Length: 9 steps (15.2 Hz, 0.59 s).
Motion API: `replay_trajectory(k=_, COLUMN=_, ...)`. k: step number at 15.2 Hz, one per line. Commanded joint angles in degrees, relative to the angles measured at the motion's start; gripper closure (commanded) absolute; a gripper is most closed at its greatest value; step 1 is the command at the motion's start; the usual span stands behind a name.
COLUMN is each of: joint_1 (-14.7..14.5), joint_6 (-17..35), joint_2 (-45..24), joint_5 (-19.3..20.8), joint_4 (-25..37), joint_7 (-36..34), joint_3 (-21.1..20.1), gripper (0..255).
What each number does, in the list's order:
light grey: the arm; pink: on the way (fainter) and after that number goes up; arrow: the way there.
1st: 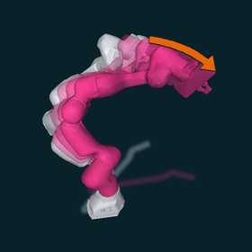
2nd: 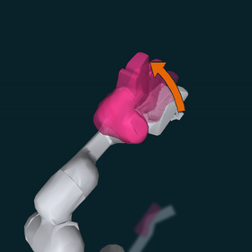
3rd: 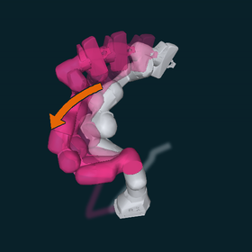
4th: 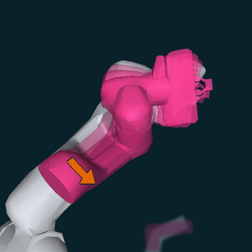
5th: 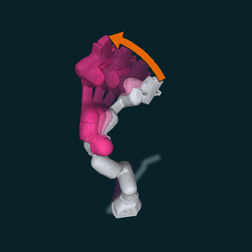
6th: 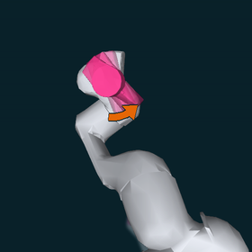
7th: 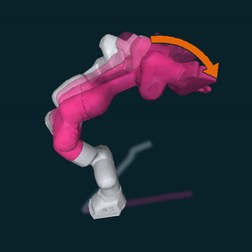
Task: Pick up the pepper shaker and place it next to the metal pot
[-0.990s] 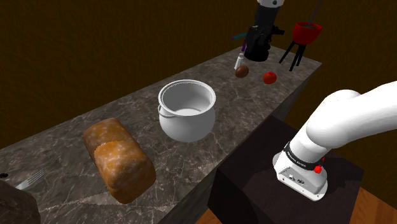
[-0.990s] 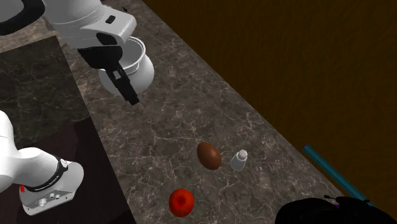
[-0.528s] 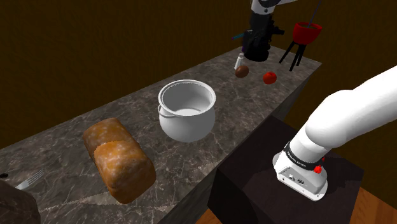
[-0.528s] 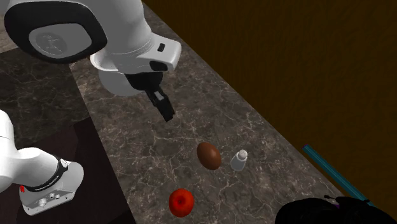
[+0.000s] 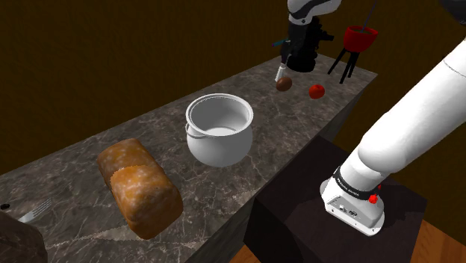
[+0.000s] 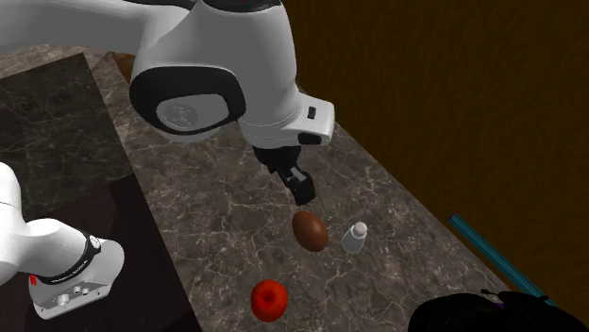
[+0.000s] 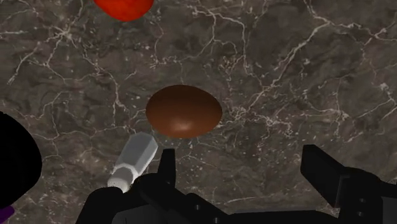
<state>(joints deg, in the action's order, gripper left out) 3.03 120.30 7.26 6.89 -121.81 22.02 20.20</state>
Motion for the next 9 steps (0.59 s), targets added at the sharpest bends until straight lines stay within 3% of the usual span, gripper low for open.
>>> replay_trajectory(k=1, joint_1=0.4, joint_6=1.4, joint_2=-4.4, joint_5=-1.5, joint_4=2.9, joint_7=2.5, joint_3=1.1, gripper=0)
replay_trajectory(k=9, joint_1=4.5, joint_6=3.5, joint_2=-22.7, joint_5=-9.4, joint_4=18.1, joint_7=12.0, joint_3=2.8, gripper=0)
